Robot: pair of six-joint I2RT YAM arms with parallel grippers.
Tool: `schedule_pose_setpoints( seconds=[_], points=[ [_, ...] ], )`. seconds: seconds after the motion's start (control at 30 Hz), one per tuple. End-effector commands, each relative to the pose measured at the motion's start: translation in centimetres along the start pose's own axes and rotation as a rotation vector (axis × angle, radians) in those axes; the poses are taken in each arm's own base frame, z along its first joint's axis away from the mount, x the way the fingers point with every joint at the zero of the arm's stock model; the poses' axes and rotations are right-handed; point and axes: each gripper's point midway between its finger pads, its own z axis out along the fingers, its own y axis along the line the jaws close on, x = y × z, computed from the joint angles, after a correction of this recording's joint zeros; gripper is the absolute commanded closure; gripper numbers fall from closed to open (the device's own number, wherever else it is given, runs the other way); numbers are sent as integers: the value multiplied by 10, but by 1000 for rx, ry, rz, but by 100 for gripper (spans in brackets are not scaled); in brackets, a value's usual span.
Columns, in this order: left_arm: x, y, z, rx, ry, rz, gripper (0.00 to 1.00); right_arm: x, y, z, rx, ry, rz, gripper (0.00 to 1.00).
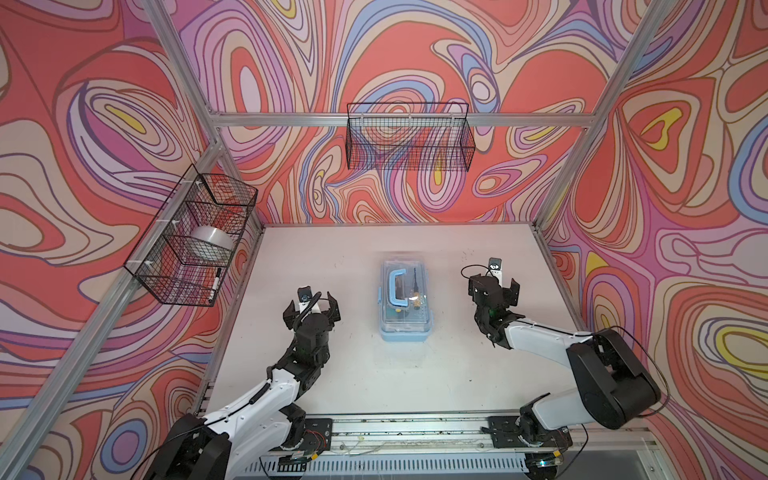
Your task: Pack the tool kit
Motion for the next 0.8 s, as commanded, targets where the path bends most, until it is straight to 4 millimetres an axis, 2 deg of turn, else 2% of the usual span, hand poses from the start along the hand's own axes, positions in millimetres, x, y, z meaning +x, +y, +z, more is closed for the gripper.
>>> schedule_pose_setpoints(
  seconds=[0.0,0.03,0.1,0.13,0.2,0.3,0.37,0.53,0.6,0.63,0.7,0.77],
  points=[
    [-8,39,15,-177,-73,38,0,-4,6,20,20,-52,-15,2],
    [2,48,22,-202,-53,18,0,5,6,26,27,-39,-19,2],
    [25,60,35,-223,4,-27,0,9,2,30,52,-32,-24,2],
    [24,68,38,-258,-15,-41,0,7,2,28,17,-43,-9,3],
    [23,63,40,-220,-21,-8,1,4,-4,21,-10,-100,4,4],
    [31,74,49,-224,-51,-71,0,2,-13,9,-28,-214,29,4],
    [32,64,50,-138,-76,-46,0,2,-23,11,-3,-275,52,3],
    [42,30,67,29,39,40,0,9,-24,16,-82,-222,96,2],
    [52,15,75,99,54,68,0,10,-20,21,-110,-201,86,2],
    [50,15,80,85,22,85,0,11,-18,24,-137,-182,88,2],
    [61,15,80,86,125,87,0,14,-12,31,-206,-149,83,2],
    [55,12,88,93,88,90,0,17,-8,37,-277,-119,98,2]
  ],
)
